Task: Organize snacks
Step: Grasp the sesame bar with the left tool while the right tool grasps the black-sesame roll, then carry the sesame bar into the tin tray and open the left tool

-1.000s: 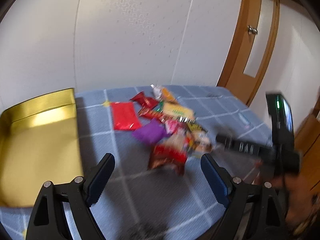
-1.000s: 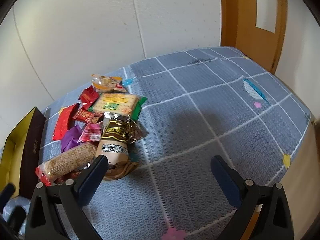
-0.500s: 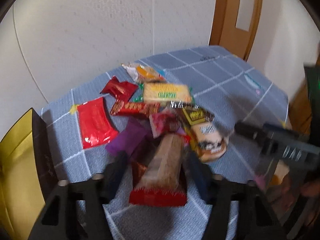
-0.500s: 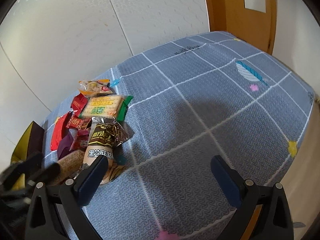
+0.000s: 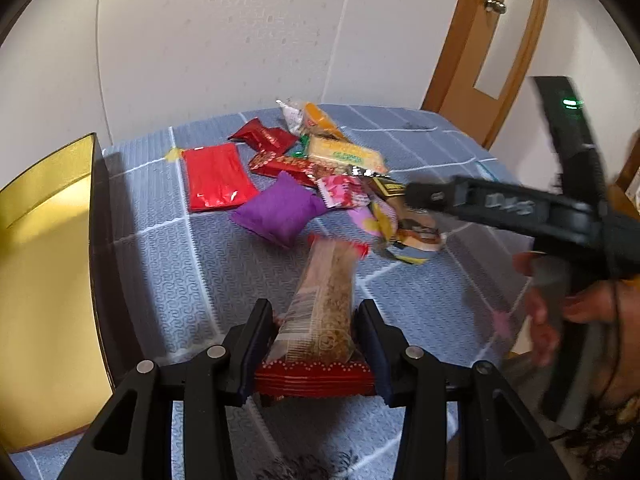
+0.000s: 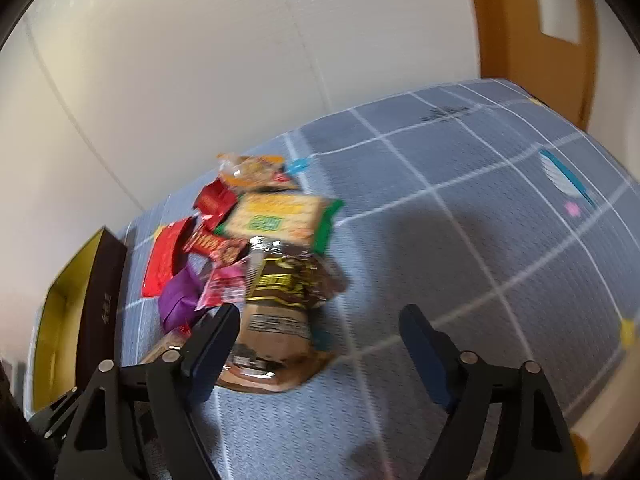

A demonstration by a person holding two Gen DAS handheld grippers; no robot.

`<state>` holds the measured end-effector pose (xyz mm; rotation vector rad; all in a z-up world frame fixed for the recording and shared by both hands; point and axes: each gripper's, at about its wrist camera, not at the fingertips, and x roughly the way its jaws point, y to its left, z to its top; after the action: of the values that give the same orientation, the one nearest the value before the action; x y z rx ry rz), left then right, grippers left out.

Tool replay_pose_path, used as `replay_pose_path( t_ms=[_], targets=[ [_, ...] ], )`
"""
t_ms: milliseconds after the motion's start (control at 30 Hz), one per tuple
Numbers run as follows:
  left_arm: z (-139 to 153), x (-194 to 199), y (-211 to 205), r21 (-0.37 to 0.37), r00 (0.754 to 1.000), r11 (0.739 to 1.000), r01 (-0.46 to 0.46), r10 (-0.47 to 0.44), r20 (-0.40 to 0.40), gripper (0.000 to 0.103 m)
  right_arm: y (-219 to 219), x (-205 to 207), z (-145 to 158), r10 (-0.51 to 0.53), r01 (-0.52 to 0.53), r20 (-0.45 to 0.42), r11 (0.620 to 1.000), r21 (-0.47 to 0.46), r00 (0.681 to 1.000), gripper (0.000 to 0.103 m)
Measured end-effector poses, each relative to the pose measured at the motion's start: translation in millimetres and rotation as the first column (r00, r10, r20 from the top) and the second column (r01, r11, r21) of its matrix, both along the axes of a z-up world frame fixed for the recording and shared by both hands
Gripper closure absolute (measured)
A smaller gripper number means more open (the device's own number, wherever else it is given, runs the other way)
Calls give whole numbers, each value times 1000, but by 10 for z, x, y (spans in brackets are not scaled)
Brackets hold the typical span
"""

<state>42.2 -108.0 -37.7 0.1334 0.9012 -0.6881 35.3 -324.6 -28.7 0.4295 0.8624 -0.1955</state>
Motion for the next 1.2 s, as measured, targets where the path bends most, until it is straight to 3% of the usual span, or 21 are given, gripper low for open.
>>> replay_pose_path(
  t_ms=[100, 333, 500, 633, 833, 867, 933, 967, 1200],
  targets=[
    [45, -45, -32, 28, 998, 1000, 7, -9, 55, 58, 90, 117, -51, 44, -45, -31, 999, -11, 999, 22],
    [-28, -20, -171, 56, 997, 998, 42, -46, 56, 57, 163, 199, -165, 87, -90, -79, 996, -27, 993, 49],
    [-67, -1, -241, 38, 997, 997, 73, -74, 12, 57, 105, 112, -154, 69, -73, -86, 996, -52, 994, 50],
    [-36, 120, -208, -76, 996, 995, 67, -72, -61, 44, 38, 41, -148, 47, -53, -88, 996, -67, 995, 51],
    [-153, 285, -436, 45, 995, 995, 87, -85, -50, 44, 8, 28, -142, 26, -31, -85, 998, -48, 996, 50],
    [-187, 293, -439, 52, 995, 995, 90, -87, -57, 45, 23, 33, -138, 26, -31, -85, 998, -56, 996, 50],
    [-227, 298, -434, 61, 997, 996, 68, -65, -40, 65, 31, 36, -136, 27, -32, -84, 998, -59, 996, 50],
    [-231, 302, -438, 67, 998, 996, 60, -58, -37, 69, 27, 38, -140, 28, -32, -84, 998, -53, 996, 50],
    [-130, 241, -313, -15, 998, 998, 54, -55, -17, 72, 44, 44, -147, 20, -24, -78, 998, -53, 997, 53]
  ],
)
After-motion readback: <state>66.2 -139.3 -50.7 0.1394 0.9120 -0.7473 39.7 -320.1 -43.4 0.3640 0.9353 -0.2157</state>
